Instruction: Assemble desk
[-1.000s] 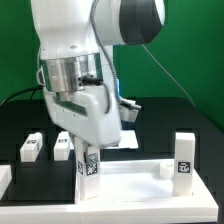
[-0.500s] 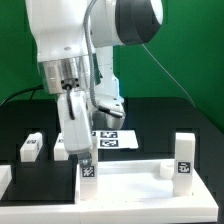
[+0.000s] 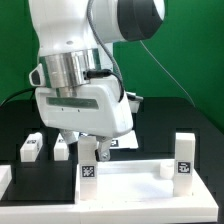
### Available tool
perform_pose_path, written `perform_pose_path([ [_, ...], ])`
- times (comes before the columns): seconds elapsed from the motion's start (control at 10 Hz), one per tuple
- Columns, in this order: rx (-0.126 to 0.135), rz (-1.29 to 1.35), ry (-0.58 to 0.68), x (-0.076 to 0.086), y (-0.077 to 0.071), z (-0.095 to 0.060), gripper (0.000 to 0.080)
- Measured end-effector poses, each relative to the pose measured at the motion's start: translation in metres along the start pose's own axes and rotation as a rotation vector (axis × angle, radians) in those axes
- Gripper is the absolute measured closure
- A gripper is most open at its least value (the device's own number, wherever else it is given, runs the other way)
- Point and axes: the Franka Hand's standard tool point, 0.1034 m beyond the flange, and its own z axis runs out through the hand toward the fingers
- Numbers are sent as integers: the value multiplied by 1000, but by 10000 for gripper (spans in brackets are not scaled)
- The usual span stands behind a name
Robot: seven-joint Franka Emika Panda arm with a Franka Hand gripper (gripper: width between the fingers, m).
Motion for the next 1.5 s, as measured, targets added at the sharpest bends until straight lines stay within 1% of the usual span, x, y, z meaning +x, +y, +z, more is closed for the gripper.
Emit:
perform_pose_path([
  [0.2,-3,-140,3,0,0,1,151],
  [0.3,-26,-392,54,6,-1,0,151],
  [0.4,-29,-615,85,8,-5,-1,151],
  [0.5,-25,-692,99,7,-8,-2,151],
  [0.6,-26,-670,97,7,-7,-1,151],
  [0.8,-25,-655,96,7,-7,-1,414],
  [0.9,-22,-541,98,8,-5,-1,509],
  [1.2,-15,-320,100,11,-1,-1,509],
  [1.3,-20,-142,79,11,1,-2,509],
  [1.4,-31,31,47,10,2,-2,509],
  [1.5,-39,152,21,10,3,-2,509],
])
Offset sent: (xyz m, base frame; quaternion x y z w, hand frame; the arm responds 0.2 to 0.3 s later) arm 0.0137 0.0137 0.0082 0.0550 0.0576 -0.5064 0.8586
